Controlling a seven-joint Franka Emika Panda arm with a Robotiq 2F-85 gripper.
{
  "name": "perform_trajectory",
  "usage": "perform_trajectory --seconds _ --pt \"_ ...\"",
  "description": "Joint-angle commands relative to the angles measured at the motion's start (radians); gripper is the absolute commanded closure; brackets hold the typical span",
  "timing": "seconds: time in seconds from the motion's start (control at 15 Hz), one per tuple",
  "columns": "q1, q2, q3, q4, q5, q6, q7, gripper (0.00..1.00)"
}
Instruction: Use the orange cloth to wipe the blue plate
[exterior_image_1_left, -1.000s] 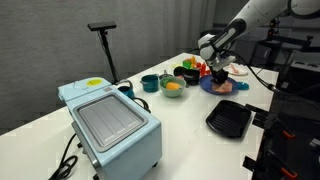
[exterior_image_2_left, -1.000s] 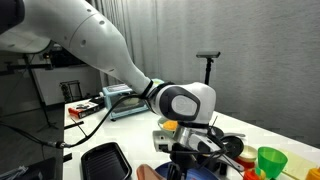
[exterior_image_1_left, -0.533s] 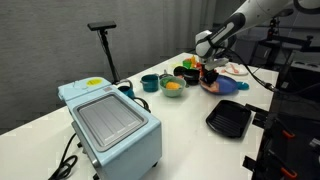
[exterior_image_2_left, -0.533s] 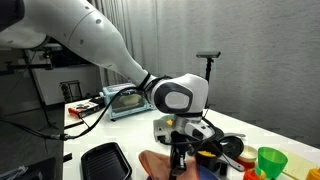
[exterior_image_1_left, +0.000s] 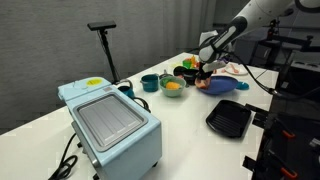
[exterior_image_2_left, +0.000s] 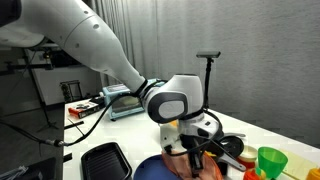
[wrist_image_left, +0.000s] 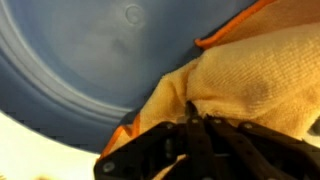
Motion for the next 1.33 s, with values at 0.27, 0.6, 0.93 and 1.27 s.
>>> perform_trajectory --seconds 0.27,0.6,0.93,1.27 --pt "0.087 0.004 -0.173 -0.039 -0.219 -0.091 0.046 0.99" --pt "0.037 -0.033 -0.124 -0.033 -0.256 -0.285 -0.117 0.99" --pt "0.027 -0.087 -0.133 -0.048 -0.332 -0.480 -0.233 0.99" --pt "-0.022 -0.152 -0.102 -0.098 -0.389 -0.516 -0.367 0.99"
